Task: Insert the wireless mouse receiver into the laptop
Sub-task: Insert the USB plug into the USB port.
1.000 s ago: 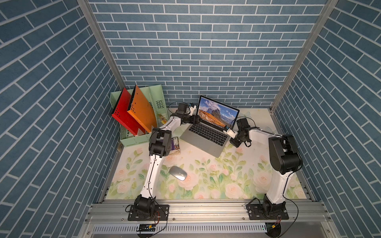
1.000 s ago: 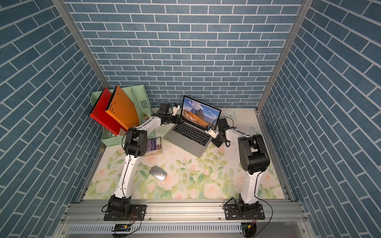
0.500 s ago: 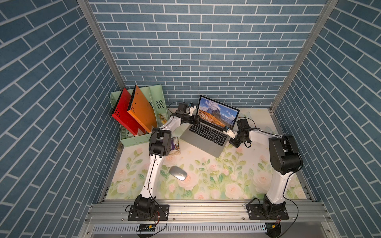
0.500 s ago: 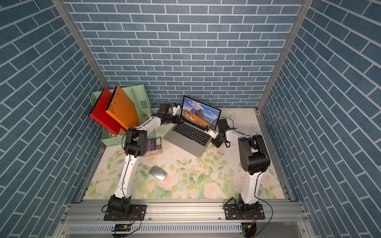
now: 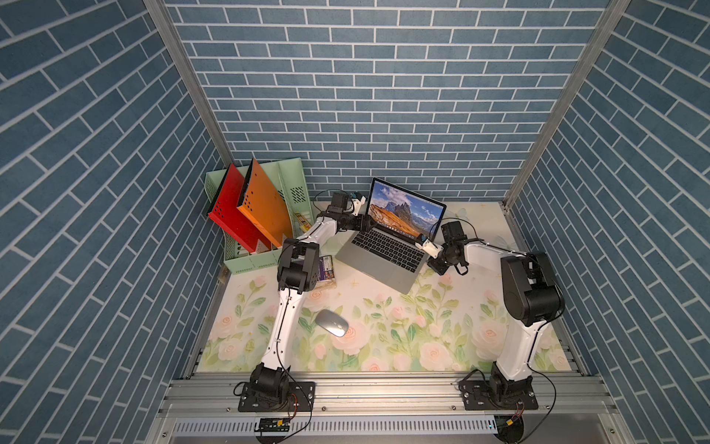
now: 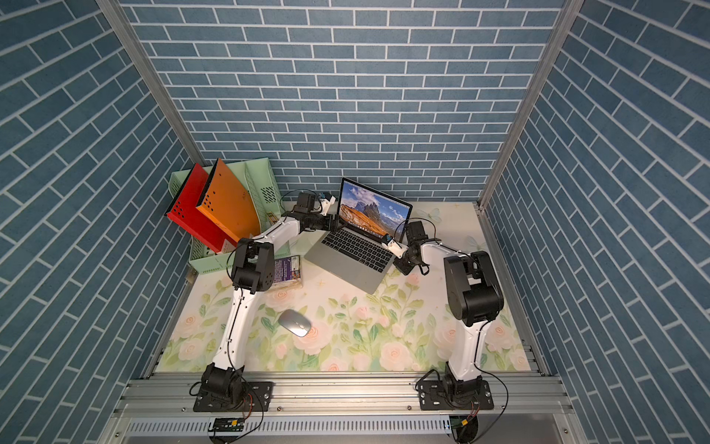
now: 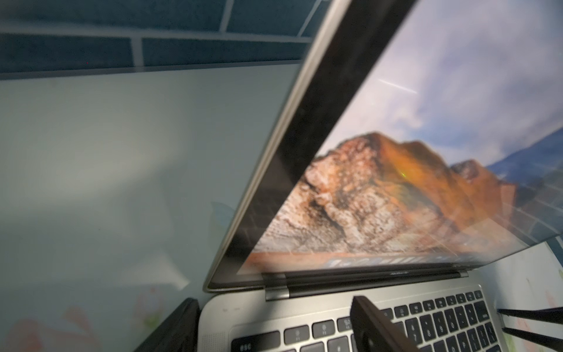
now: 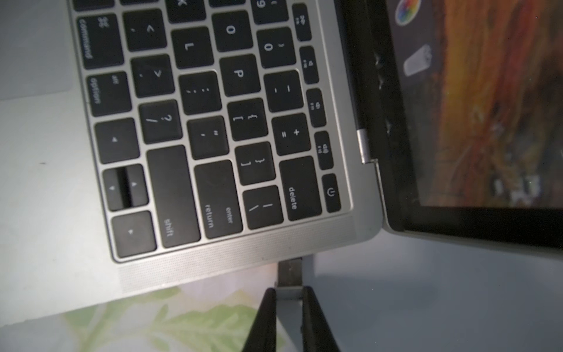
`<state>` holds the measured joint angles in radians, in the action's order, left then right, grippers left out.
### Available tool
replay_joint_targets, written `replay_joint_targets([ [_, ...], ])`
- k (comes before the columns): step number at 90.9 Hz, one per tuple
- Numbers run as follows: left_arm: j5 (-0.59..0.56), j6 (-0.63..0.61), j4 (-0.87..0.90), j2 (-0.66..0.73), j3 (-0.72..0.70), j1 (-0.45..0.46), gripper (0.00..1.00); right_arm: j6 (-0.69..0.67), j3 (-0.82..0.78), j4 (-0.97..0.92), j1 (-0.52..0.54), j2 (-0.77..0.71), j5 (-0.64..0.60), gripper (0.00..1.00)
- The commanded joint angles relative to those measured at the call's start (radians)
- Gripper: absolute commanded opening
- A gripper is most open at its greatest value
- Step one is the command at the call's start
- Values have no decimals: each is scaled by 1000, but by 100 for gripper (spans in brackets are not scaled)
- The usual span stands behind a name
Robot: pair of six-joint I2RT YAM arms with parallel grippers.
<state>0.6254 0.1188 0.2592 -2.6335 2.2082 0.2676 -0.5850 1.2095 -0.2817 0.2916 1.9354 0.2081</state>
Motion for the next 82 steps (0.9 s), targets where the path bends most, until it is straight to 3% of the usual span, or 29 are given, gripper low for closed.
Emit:
replay_joint_targets([
  [1,48,10,127,-69,-17,12,83,-20,-15,32,-3,-27,10,3],
  [82,73,19,126,-75,-17,12,83,-60,-141,168,22,-109,-17,1],
])
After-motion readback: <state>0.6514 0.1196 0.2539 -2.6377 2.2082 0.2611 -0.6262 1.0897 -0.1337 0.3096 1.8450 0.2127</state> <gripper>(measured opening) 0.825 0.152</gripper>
